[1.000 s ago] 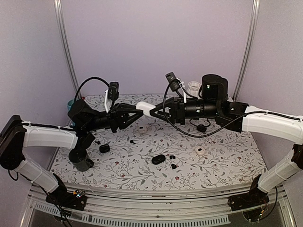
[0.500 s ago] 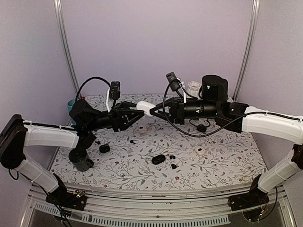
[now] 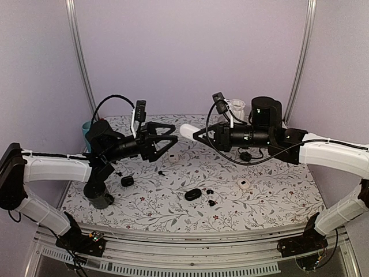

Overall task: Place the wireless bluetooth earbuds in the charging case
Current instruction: Pass from the left arm to the right, then place the charging case with the earbuds at the center of the board.

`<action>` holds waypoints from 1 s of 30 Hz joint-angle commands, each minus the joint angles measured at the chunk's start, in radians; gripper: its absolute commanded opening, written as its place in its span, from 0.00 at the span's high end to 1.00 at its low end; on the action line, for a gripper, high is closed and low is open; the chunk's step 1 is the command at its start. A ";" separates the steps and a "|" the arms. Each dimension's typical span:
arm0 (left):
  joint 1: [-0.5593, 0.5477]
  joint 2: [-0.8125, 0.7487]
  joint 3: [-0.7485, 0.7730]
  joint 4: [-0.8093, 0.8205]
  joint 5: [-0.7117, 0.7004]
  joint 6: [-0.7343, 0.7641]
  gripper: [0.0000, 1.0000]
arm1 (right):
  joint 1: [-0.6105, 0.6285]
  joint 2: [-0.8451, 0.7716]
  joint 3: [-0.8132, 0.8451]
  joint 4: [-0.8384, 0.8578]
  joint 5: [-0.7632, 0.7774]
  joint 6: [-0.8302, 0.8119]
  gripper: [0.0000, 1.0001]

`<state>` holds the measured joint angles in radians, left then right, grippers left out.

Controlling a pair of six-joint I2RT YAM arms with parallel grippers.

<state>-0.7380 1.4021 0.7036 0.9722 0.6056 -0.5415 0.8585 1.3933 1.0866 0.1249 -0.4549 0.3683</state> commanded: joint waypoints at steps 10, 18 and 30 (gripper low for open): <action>-0.001 -0.092 0.023 -0.290 -0.322 0.097 0.04 | -0.185 -0.070 -0.173 -0.099 0.164 0.108 0.96; 0.002 -0.100 0.088 -0.480 -0.510 0.079 0.04 | -0.263 0.035 -0.214 -0.098 0.162 0.194 0.96; 0.010 -0.134 0.032 -0.518 -0.631 0.025 0.04 | -0.354 0.293 -0.167 -0.021 0.213 0.333 0.96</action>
<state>-0.7345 1.3025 0.7647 0.4656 0.0265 -0.4870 0.5339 1.6337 0.8772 0.0467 -0.2802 0.6518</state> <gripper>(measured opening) 0.960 0.227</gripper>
